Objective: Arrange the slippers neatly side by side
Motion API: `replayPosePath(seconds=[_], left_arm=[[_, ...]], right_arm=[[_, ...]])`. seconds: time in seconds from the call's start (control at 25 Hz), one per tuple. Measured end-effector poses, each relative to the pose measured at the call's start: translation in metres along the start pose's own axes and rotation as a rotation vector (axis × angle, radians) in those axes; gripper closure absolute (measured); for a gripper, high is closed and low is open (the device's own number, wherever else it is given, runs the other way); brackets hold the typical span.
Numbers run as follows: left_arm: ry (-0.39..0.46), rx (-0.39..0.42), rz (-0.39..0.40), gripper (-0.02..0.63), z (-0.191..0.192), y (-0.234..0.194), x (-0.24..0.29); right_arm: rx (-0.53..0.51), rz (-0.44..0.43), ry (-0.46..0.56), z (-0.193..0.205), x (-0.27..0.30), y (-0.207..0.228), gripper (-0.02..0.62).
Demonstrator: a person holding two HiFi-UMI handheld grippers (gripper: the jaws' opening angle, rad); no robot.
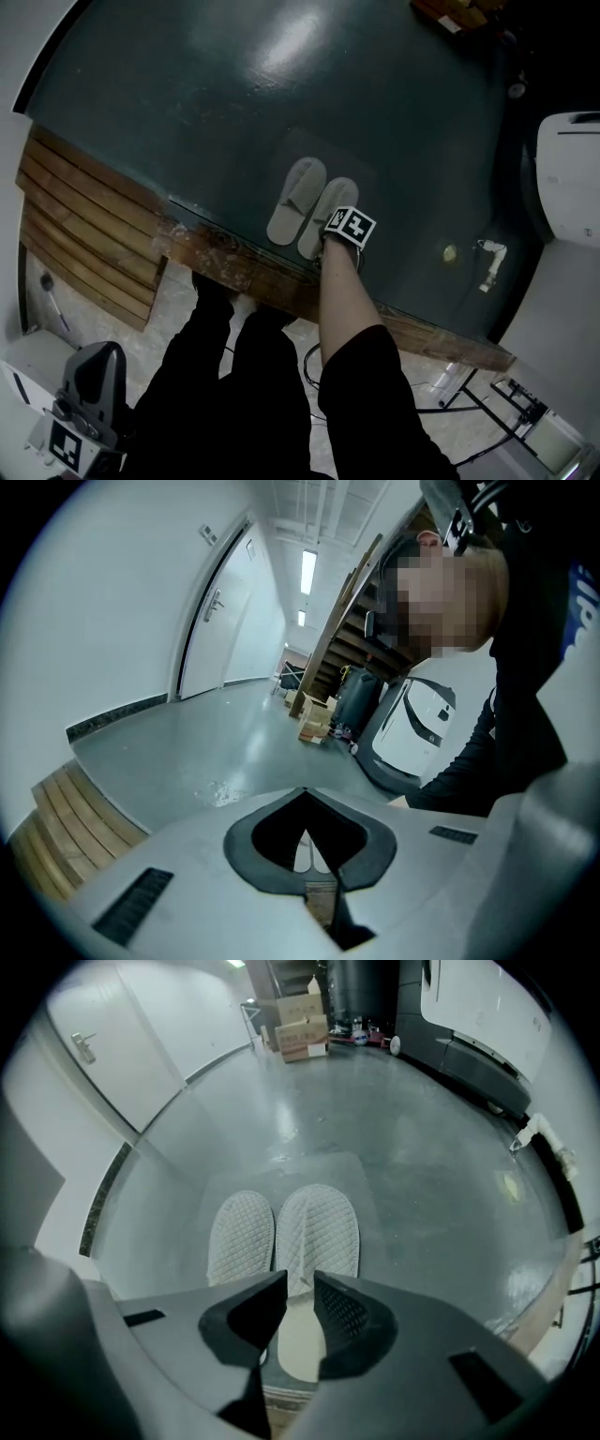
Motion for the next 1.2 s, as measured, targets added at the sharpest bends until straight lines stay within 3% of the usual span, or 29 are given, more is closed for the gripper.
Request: replayPosePath(seconds=[0.24, 0.56, 0.76, 1.0, 1.2], left_arm=[[0.07, 0.042, 0.06, 0.615, -0.031, 0.033, -0.029], [0.143, 0.128, 0.147, 0.615, -0.063, 0.073, -0.07], [0.138, 0.188, 0.183, 0.615, -0.078, 0.088, -0.072], [0.16, 0.287, 0.224, 0.615, -0.124, 0.121, -0.058], [0.189, 0.343, 0.28, 0.615, -0.151, 0.153, -0.063]], right_arm=[[-0.027, -0.027, 0.008, 0.032, -0.069, -0.016, 0.529], [-0.066, -0.116, 0.093, 0.084, -0.182, -0.051, 0.529], [-0.043, -0.132, 0.135, 0.118, -0.242, -0.048, 0.529], [-0.008, -0.128, 0.173, 0.144, -0.296, -0.032, 0.529], [-0.004, -0.179, 0.224, 0.168, -0.337, -0.052, 0.529]])
Point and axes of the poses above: the fingertips, and each gripper's own axes: x forward along the fingers, y to its right, z out of its underside, the point moved 1 cm from there along -x, backward along the fingers, and after that the axes turned 14 degrees about -y, right-handed, at the moved point
